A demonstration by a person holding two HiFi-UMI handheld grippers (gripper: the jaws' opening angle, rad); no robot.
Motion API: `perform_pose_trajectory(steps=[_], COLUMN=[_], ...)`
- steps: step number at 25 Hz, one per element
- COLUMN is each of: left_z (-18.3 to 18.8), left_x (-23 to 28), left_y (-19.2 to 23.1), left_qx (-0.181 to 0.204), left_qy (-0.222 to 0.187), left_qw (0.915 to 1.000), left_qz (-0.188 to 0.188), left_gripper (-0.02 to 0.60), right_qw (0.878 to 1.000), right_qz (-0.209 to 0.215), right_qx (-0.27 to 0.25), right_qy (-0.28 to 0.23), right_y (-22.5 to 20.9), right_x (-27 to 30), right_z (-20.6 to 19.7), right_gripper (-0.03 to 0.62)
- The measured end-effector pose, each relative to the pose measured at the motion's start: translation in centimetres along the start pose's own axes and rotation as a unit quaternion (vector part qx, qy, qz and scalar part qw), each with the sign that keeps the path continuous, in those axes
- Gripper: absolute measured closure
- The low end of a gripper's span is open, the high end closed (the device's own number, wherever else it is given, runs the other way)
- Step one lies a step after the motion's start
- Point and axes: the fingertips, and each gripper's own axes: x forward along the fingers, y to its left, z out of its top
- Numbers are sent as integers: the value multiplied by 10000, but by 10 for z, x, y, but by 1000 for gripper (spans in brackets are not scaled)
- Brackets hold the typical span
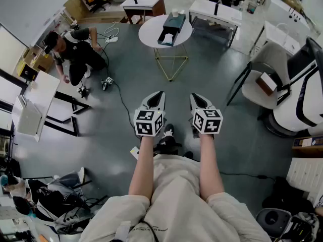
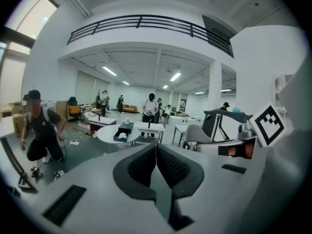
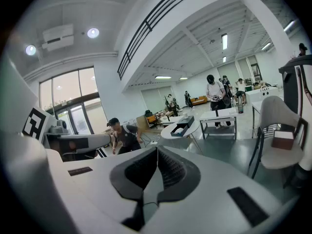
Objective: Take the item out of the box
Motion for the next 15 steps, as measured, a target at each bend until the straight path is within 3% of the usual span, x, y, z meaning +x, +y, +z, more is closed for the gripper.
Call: perform_pose_trajectory(steps=[5, 15], left_z=[-1, 27], left_x=[13, 90], left_y=[15, 36], left_qx=[144, 10], left_qy=[236, 166], left_qw=[9996, 9998], left_qz=[-17, -122], left_gripper=[560, 560], right_qw=[9999, 9999], right_qz=[-11, 39], right_qx=[105, -41], right_qy=[103, 143], right_y=[-13, -49], right_x=[17, 69], right_z=[1, 30], right_gripper=[556, 556])
